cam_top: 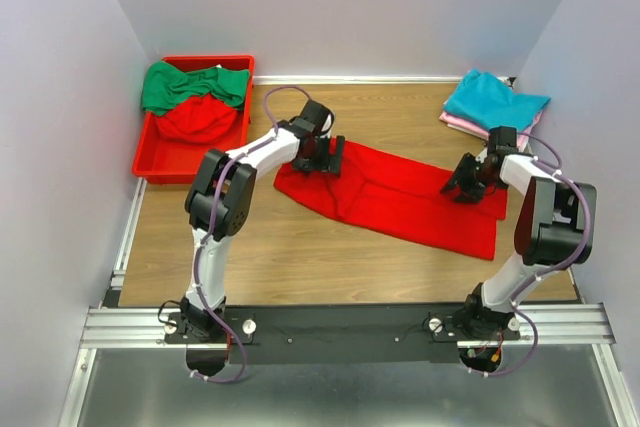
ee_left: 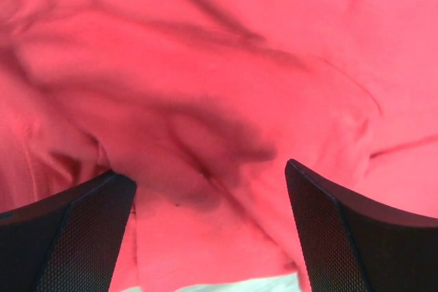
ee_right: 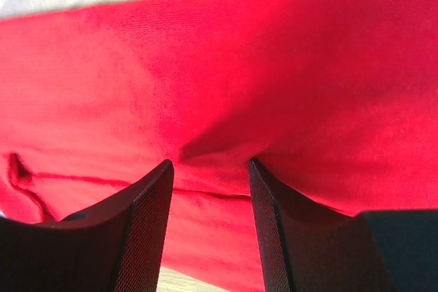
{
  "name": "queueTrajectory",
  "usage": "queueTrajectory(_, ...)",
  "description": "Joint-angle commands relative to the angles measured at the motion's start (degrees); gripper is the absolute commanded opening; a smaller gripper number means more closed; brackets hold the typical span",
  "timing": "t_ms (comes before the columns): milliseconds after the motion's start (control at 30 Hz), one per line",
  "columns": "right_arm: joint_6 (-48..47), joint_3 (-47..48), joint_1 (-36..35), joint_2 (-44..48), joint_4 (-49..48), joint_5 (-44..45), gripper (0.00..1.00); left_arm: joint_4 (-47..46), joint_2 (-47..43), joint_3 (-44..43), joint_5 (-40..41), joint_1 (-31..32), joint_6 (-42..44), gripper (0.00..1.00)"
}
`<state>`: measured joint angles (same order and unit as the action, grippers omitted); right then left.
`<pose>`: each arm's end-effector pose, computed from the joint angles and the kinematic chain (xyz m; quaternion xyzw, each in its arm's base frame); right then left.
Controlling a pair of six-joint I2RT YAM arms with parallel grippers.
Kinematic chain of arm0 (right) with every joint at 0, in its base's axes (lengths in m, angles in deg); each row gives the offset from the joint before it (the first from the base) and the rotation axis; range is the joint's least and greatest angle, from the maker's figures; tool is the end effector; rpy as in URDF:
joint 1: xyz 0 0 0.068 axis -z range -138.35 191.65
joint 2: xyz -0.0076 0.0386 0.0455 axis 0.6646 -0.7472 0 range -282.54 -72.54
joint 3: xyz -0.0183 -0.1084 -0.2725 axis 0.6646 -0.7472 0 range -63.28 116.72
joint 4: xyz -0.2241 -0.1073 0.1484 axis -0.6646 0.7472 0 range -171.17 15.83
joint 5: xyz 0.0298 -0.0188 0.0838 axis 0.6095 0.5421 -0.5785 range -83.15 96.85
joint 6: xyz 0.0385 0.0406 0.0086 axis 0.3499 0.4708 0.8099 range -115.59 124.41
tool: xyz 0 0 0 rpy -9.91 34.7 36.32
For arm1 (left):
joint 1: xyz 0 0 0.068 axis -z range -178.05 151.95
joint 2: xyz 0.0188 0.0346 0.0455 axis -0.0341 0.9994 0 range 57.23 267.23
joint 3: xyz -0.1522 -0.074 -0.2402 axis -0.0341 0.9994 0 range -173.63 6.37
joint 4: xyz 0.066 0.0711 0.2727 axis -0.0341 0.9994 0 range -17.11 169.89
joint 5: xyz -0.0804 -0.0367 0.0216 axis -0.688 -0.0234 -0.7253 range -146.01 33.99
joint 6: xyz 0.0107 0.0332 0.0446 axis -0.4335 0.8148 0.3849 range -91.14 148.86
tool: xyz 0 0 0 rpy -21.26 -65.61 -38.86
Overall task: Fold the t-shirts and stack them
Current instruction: Fold the tshirt
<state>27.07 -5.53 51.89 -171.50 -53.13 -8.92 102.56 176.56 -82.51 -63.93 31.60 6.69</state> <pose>0.3467 -0.0517 0.1551 0.2522 0.9415 0.1534 0.1628 0.4176 -0.2439 0.1769 0.0805 0.9607 -0.1724 0.2022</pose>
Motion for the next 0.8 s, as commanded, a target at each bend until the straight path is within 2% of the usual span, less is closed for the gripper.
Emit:
queueTrajectory(0,2.3,-5.9,-0.4,0.86,6.24,2.85,0.56,4.95,6.87,-5.77,3.18,-2.4,4.5,0.96)
queueTrajectory(233,6.34,-9.85,-2.5,5.97,7.74,0.57,0.56,8.47,13.64,-16.29,4.93,-4.6,8.19,0.96)
queueTrajectory(400,11.7,-10.65,-9.52,7.89,7.48,1.53,0.56,10.4,19.01,-23.95,5.46,-4.95,11.8,0.96)
queueTrajectory(467,13.89,-11.17,-9.97,9.03,7.39,1.62,0.56,10.58,19.71,-25.11,5.81,-5.13,12.24,0.96)
queueTrajectory(633,15.75,-10.83,-10.06,15.98,8.61,3.46,0.56,11.28,17.61,-27.04,7.48,-5.74,12.95,0.96)
queueTrajectory(767,14.26,-6.88,-10.07,19.94,11.43,3.73,0.56,11.64,11.11,-26.0,9.77,-6.01,10.67,0.96)
